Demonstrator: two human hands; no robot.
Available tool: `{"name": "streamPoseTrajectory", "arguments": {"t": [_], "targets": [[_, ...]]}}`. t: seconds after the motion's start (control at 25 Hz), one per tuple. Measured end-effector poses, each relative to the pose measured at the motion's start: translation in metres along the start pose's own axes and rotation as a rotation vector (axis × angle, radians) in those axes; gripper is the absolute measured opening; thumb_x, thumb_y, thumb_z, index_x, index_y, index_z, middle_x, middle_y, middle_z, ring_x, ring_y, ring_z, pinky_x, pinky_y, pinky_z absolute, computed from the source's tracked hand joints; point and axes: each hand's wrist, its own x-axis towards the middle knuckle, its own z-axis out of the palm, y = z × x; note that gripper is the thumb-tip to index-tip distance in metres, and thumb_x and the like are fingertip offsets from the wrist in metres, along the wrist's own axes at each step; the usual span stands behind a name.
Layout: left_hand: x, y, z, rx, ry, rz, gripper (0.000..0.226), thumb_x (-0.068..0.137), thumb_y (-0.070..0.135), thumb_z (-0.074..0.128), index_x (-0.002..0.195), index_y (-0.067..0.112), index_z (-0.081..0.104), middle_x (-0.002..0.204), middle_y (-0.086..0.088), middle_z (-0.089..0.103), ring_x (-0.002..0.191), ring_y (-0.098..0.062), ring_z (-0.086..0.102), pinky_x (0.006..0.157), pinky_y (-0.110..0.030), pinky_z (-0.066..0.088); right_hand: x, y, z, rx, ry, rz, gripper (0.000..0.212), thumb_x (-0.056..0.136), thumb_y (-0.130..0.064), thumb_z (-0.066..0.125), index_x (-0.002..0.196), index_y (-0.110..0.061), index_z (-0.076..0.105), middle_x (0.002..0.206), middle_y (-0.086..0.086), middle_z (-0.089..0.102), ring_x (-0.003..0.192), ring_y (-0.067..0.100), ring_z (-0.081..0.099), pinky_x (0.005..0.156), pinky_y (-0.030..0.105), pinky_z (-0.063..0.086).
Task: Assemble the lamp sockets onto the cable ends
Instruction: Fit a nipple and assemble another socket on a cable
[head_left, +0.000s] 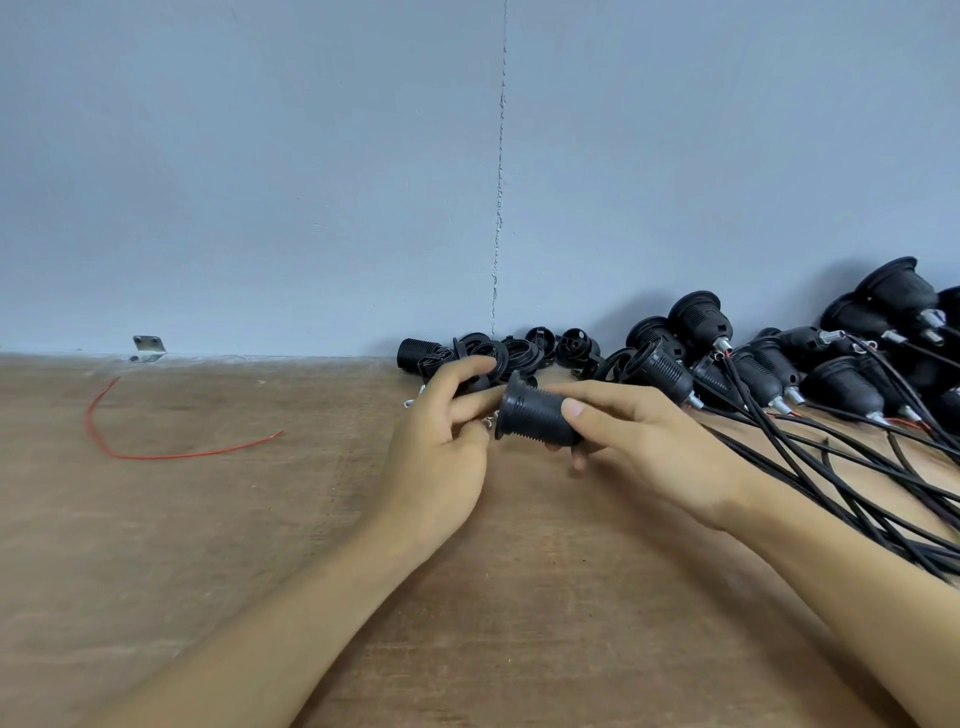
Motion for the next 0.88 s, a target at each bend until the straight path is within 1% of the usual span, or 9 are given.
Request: {"name": "streamPoseTrajectory", "arguments": {"t": [0.12,0.24,0.36,0.44,0.56,0.64,0.68,0.76,0.88], "targets": [[0.001,0.001,0.004,-0.073,-0.009,-0.031,0.068,0.092,-0.013,0.043,0.122,0.047,0.053,0.115,0.030,0.071,0.083,-0.001,0.066,0.067,-0.008,0.045,0.002,0.006,0.003,-0.154,0.076,0.015,0.026,0.105,-0.030,0.047,0.118,-0.033,0.069,0.092,0.007,0.071,0.072,0.014,0.063,0.096,0.049,0.049],[-0.004,0.002,0.004,-0.057,0.036,0.021,0.060,0.091,-0.010,0.050,0.118,0.043,0.056,0.110,0.026,0.074,0.091,0.005,0.064,0.066,-0.003,0.044,0.003,0.007,-0.001,-0.099,0.172,0.031,0.027,0.106,-0.029,0.045,0.116,-0.031,0.070,0.090,0.000,0.071,0.070,0.014,0.063,0.098,0.049,0.049],[0.000,0.001,0.007,-0.015,0.040,-0.011,0.026,0.102,0.018,0.058,0.118,0.037,0.062,0.093,0.011,0.078,0.102,0.006,0.066,0.077,-0.005,0.043,0.004,0.005,-0.002,0.002,0.199,0.040,0.027,0.106,-0.028,0.045,0.113,-0.029,0.071,0.091,0.002,0.071,0.070,0.013,0.061,0.095,0.041,0.049],[0.010,0.003,0.010,-0.088,0.003,-0.145,0.025,0.107,0.035,0.048,0.128,0.032,0.062,0.089,-0.001,0.071,0.098,-0.002,0.064,0.079,-0.009,0.043,0.003,0.004,0.001,-0.009,0.141,0.024,0.026,0.105,-0.030,0.048,0.115,-0.029,0.071,0.091,0.007,0.071,0.071,0.013,0.061,0.093,0.040,0.049],[0.007,0.003,0.007,-0.163,-0.090,-0.129,0.045,0.104,0.061,0.032,0.135,0.037,0.054,0.120,0.016,0.069,0.126,0.004,0.053,0.109,-0.020,0.036,0.001,0.006,0.005,-0.156,0.059,0.027,0.029,0.098,-0.042,0.050,0.121,-0.037,0.068,0.081,0.005,0.070,0.072,0.009,0.063,0.086,0.038,0.048],[0.003,0.004,0.004,-0.186,-0.049,-0.068,0.058,0.097,0.066,0.027,0.136,0.033,0.054,0.120,0.022,0.072,0.133,0.004,0.049,0.118,-0.031,0.030,0.002,0.009,0.005,-0.199,0.106,0.019,0.029,0.097,-0.044,0.049,0.119,-0.041,0.067,0.076,-0.002,0.069,0.072,0.009,0.064,0.082,0.037,0.049],[-0.002,0.001,0.001,-0.197,-0.024,-0.047,0.057,0.096,0.064,0.026,0.134,0.033,0.055,0.114,0.021,0.074,0.132,0.004,0.050,0.117,-0.031,0.030,0.003,0.011,0.003,-0.183,0.157,0.010,0.028,0.098,-0.041,0.048,0.119,-0.040,0.067,0.079,-0.001,0.070,0.072,0.011,0.065,0.087,0.041,0.051],[-0.002,0.002,0.004,-0.157,-0.010,-0.029,0.048,0.096,0.065,0.026,0.121,0.041,0.058,0.105,0.020,0.077,0.122,0.011,0.055,0.106,-0.014,0.031,0.005,0.012,-0.001,-0.126,0.240,0.000,0.028,0.099,-0.040,0.048,0.119,-0.037,0.068,0.085,-0.002,0.070,0.075,0.013,0.066,0.096,0.049,0.050],[-0.003,0.004,0.007,-0.049,-0.056,-0.101,0.041,0.095,0.074,0.023,0.101,0.056,0.059,0.102,0.020,0.076,0.103,0.022,0.057,0.079,0.007,0.029,0.003,0.012,0.000,-0.117,0.207,-0.012,0.031,0.095,-0.044,0.049,0.119,-0.038,0.068,0.083,-0.005,0.070,0.078,0.011,0.065,0.098,0.043,0.049]]}}
